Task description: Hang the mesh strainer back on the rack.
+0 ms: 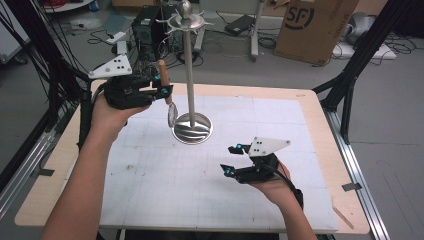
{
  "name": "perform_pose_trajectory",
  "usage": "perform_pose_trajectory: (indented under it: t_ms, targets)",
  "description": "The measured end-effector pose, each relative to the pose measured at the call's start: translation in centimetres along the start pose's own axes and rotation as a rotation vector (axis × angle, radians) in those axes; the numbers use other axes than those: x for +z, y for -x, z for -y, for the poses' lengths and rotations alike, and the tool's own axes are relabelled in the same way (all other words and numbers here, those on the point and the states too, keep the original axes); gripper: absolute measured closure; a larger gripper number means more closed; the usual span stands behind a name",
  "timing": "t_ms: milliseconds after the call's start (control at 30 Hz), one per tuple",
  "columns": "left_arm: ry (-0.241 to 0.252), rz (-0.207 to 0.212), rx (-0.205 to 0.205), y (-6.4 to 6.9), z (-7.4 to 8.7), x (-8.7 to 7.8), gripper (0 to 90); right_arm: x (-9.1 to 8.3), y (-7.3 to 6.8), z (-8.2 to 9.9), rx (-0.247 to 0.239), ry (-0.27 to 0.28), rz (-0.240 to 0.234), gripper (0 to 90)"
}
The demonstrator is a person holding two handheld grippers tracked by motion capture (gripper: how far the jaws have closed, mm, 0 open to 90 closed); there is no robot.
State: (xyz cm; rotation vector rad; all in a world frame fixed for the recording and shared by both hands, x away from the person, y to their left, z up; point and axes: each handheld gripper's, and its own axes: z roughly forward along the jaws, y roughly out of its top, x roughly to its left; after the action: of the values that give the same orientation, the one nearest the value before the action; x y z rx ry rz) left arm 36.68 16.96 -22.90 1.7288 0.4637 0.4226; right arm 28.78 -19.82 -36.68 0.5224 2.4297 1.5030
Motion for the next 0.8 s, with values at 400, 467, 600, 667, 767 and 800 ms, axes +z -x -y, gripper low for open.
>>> perform_pose_trajectory:
  t_ms: [400,467,600,667,767,800]
  targets:
    - [-0.008,-0.012,0.002,-1.4,-2.2,0.2,69.0,0.0,0.1,0.0,0.002,-0.003,0.002,37.7]
    - [-0.012,-0.019,0.005,-1.6,-2.6,0.3,69.0,0.1,0.1,0.0,0.004,-0.002,0.001,37.7]
    - [-0.012,-0.037,0.002,-2.0,-3.6,0.3,69.0,0.2,0.1,0.0,0.005,-0.004,0.0,37.7]
    - [-0.014,-0.04,-0.009,-2.3,-3.8,0.4,69.0,0.2,0.1,0.0,0.005,-0.004,-0.003,37.7]
    - [-0.013,-0.053,-0.021,-2.6,-4.1,0.7,69.0,0.1,0.1,0.1,0.007,-0.005,-0.002,37.7]
    - [-0.013,-0.056,-0.023,-2.6,-4.3,0.8,69.0,0.1,0.1,0.1,0.01,-0.005,-0.002,37.7]
